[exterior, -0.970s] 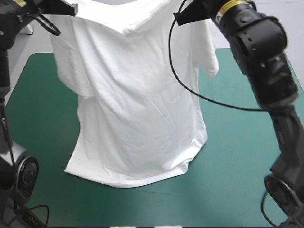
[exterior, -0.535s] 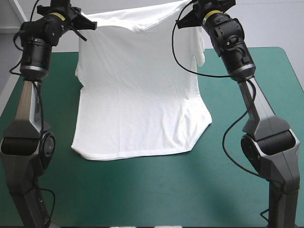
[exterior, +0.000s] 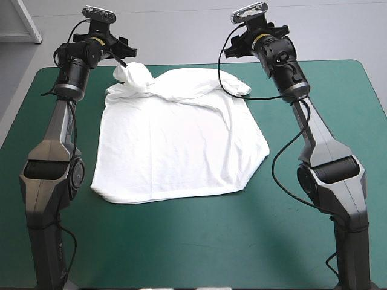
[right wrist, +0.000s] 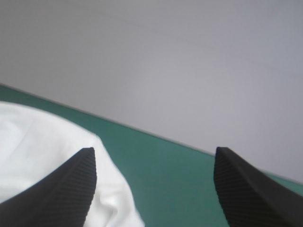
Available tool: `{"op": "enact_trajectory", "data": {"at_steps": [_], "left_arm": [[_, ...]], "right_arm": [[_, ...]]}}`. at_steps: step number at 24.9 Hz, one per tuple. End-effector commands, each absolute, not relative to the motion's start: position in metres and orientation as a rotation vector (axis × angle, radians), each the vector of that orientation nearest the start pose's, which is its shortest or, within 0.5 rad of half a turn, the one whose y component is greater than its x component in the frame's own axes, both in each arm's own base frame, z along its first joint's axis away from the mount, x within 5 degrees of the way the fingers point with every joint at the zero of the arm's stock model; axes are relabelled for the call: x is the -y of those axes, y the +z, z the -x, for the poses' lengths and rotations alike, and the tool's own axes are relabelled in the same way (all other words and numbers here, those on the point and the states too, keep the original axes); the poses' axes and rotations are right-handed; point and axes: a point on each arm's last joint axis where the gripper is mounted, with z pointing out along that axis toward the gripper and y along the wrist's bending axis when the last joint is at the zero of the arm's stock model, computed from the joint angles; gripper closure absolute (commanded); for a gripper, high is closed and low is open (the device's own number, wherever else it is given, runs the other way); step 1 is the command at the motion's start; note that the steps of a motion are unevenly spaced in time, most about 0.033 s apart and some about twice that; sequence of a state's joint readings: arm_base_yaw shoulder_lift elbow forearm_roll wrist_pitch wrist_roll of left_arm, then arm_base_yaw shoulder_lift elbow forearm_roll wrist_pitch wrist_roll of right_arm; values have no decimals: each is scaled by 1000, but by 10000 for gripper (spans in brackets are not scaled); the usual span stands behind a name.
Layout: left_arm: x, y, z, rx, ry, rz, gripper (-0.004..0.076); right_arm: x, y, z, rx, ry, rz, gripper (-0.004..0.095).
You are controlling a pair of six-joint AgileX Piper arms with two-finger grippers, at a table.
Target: Fold the cloth
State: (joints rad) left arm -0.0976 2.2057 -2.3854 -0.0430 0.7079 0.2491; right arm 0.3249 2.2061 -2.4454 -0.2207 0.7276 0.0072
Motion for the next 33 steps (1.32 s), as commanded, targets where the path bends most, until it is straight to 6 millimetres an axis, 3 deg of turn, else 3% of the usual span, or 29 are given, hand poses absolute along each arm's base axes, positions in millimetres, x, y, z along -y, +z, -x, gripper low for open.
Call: {"op": "enact_trajectory", "data": {"at_steps": [1,4,7,11,16,21,28,33], "left_arm": [[50,435,-476,-1960,44,-334,171],[48,447,-448,-2115,60,-424,213],[47,443,-430,-2262,58,-502,287],[45,437,-414,-2335,36,-499,304],[42,406,-385,-2477,29,-530,304],[38,370,-342,-2551,14,-516,304],[26,341,-266,-2541,39,-382,304],[24,320,-239,-2572,17,-313,304]], "right_arm": [[-128,448,-451,-1971,-81,330,258],[-124,446,-432,-2146,-108,429,310],[-136,448,-419,-2169,141,491,356],[-131,418,-406,-2328,160,513,372],[-121,390,-377,-2481,147,537,372],[-109,384,-333,-2550,166,521,372],[-93,373,-282,-2622,180,476,372],[-91,367,-260,-2640,234,486,372]]}}
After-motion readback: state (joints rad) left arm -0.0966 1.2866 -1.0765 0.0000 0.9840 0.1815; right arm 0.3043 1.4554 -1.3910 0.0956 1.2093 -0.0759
